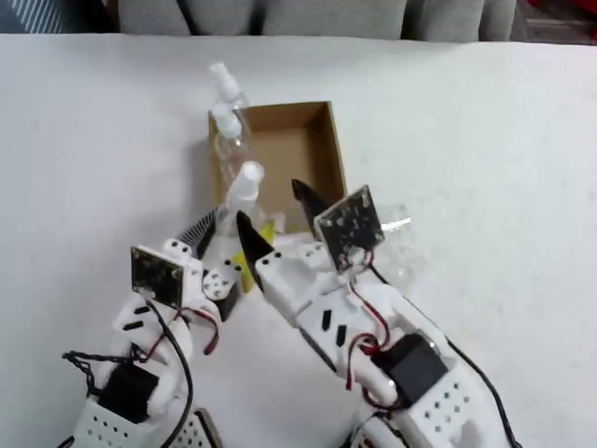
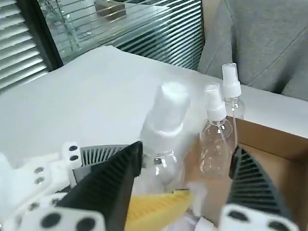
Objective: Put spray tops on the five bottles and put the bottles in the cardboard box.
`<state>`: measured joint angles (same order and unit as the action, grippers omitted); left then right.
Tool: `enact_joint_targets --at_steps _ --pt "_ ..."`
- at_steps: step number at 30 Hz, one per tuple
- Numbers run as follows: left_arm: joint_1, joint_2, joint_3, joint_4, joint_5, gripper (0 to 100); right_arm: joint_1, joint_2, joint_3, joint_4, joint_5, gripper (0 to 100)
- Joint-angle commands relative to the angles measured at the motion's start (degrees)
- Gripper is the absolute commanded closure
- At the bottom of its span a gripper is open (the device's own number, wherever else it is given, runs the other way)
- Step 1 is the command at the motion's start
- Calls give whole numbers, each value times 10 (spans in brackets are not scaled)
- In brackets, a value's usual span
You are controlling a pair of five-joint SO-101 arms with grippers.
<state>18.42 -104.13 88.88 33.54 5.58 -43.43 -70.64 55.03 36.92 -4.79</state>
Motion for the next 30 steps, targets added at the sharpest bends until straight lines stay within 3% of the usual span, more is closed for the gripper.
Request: enact_joint_targets --at_steps 1,6,13,20,25,30 --pt "7 -7 -5 -20 4 980 4 -36 -33 35 5 747" --pt "7 -7 -4 -20 4 980 39 -79 -32 133 11 748" --pt "7 -7 -3 -19 4 980 111 -115 36 244 87 748" --pt "6 -7 12 -20 4 980 264 -168 218 136 140 769" --pt "5 -7 25 -20 4 980 355 -223 314 80 136 981" --pt "3 -7 27 -20 3 980 511 -289 373 73 135 948"
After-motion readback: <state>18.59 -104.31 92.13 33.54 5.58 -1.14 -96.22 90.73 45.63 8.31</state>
